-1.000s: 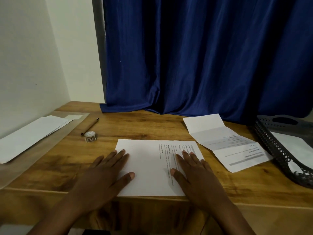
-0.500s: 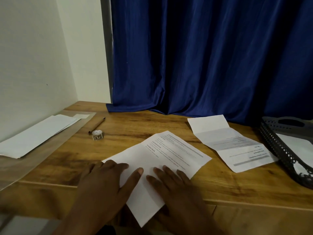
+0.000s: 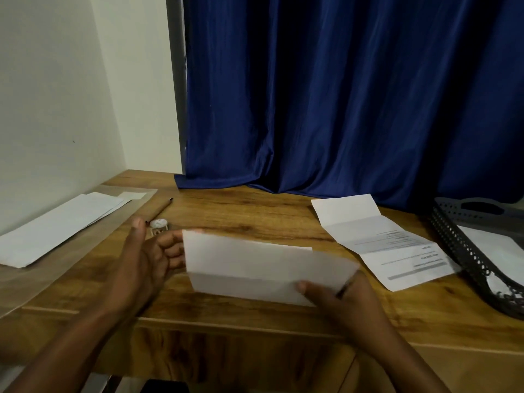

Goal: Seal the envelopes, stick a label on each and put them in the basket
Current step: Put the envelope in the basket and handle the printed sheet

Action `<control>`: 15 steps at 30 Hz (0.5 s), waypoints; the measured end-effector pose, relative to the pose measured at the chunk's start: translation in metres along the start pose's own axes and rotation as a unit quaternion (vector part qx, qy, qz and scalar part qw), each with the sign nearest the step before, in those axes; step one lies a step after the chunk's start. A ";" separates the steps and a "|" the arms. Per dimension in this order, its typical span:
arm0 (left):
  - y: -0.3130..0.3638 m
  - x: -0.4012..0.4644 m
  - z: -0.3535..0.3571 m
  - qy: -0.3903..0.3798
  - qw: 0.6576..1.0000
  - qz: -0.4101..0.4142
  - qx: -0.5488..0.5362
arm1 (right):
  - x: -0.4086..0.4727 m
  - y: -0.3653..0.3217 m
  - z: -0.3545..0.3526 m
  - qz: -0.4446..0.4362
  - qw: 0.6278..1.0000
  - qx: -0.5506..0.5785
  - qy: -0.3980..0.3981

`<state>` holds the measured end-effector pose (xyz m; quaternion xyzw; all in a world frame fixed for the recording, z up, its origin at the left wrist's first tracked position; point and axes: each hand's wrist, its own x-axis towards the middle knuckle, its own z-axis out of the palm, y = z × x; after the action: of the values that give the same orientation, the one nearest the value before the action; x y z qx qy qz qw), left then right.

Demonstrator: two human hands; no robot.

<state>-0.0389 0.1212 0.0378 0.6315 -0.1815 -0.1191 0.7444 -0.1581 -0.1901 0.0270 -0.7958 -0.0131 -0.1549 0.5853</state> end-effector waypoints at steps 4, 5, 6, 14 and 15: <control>-0.008 0.030 0.028 0.099 0.995 0.008 0.025 | 0.027 -0.001 0.003 -0.003 0.996 -0.015 0.088; -0.009 0.031 0.031 0.112 0.994 0.000 0.014 | 0.033 0.002 0.005 0.000 0.994 -0.027 0.105; -0.011 0.031 0.032 0.111 0.994 -0.004 0.011 | 0.039 0.005 0.006 0.005 0.992 -0.044 0.118; -0.021 0.005 0.032 0.124 0.934 0.067 0.327 | 0.055 0.033 0.019 0.037 0.965 -0.228 0.121; -0.022 -0.001 0.033 0.101 0.926 0.081 0.354 | 0.055 0.035 0.020 0.042 0.959 -0.250 0.125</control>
<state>-0.0528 0.0888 0.0209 0.8458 -0.1865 0.0777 0.4937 -0.0938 -0.1914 0.0041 -0.8909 0.1321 -0.2267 0.3707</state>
